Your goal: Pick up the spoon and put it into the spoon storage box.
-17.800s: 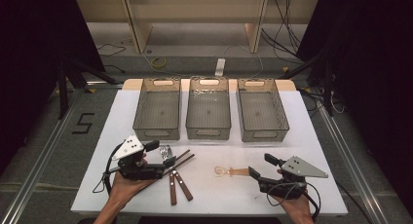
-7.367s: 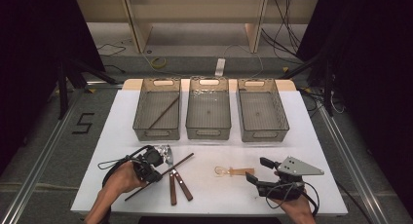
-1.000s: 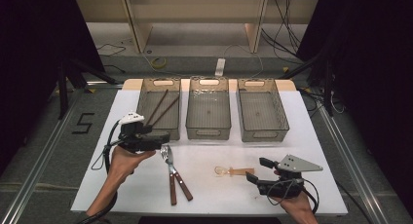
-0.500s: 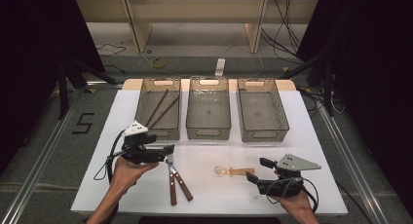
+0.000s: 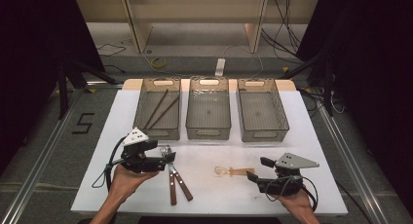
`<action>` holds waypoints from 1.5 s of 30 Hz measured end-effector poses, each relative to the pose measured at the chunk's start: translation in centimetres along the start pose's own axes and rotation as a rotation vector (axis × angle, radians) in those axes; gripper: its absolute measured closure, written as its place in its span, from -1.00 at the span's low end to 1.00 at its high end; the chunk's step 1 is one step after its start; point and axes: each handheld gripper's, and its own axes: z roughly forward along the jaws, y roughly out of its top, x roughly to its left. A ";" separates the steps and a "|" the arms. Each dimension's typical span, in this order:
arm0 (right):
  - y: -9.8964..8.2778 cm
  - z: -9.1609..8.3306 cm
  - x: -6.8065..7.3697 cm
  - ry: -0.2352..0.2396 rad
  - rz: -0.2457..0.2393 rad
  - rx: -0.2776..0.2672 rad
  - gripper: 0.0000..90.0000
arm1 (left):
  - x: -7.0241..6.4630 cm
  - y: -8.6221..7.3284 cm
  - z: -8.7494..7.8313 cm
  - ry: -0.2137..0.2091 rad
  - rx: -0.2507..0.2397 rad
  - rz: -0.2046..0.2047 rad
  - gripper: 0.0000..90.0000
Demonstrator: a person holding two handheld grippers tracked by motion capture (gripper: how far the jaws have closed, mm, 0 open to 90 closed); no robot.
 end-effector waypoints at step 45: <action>3.3 8.7 -1.1 0.137 -0.322 0.583 0.20 | -0.7 -1.2 -0.5 0.002 0.021 0.017 -0.66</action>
